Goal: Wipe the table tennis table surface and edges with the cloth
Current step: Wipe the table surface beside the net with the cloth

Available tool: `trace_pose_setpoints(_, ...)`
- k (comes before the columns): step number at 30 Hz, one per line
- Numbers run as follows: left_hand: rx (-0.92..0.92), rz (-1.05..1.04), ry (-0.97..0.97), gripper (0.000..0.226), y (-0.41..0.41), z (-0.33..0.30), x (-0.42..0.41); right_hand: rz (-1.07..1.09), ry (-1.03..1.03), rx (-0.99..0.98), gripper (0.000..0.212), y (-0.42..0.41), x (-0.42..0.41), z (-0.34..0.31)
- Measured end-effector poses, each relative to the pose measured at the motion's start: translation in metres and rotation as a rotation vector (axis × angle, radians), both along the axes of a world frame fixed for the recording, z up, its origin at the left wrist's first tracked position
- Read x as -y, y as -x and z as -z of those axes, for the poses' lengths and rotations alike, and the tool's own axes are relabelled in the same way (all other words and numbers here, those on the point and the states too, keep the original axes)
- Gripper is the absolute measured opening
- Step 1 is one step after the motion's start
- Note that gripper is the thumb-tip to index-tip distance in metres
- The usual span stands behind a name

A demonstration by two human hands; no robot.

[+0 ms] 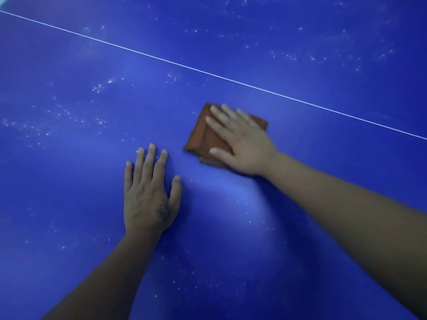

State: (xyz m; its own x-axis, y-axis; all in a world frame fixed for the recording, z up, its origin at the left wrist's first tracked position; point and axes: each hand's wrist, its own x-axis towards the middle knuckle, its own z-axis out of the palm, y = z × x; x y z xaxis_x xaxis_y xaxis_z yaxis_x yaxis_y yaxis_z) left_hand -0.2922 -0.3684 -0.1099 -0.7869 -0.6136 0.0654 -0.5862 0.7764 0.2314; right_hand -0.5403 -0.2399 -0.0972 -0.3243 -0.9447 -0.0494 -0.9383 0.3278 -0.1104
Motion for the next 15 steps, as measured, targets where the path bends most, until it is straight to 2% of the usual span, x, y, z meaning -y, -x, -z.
trace_pose_setpoints(4,-0.02,0.0,0.001,0.065,0.001,-0.001,-0.001,-0.156,0.009,0.038,0.076,-0.061,-0.036,0.004)
trace_pose_setpoints(7,-0.019,0.005,-0.005,0.066,0.001,-0.001,-0.001,-0.2,0.004,0.072,0.074,-0.045,-0.044,0.003)
trace_pose_setpoints(11,-0.02,-0.003,-0.021,0.067,0.001,-0.001,-0.001,0.099,0.022,0.194,0.074,0.043,-0.024,-0.004)
trace_pose_setpoints(13,-0.019,-0.004,-0.028,0.067,0.0,-0.001,-0.002,0.207,-0.019,0.14,0.077,0.087,-0.027,-0.005)
trace_pose_setpoints(15,-0.013,-0.005,-0.029,0.068,0.001,-0.001,-0.002,0.221,-0.057,0.057,0.082,0.108,-0.037,-0.003)
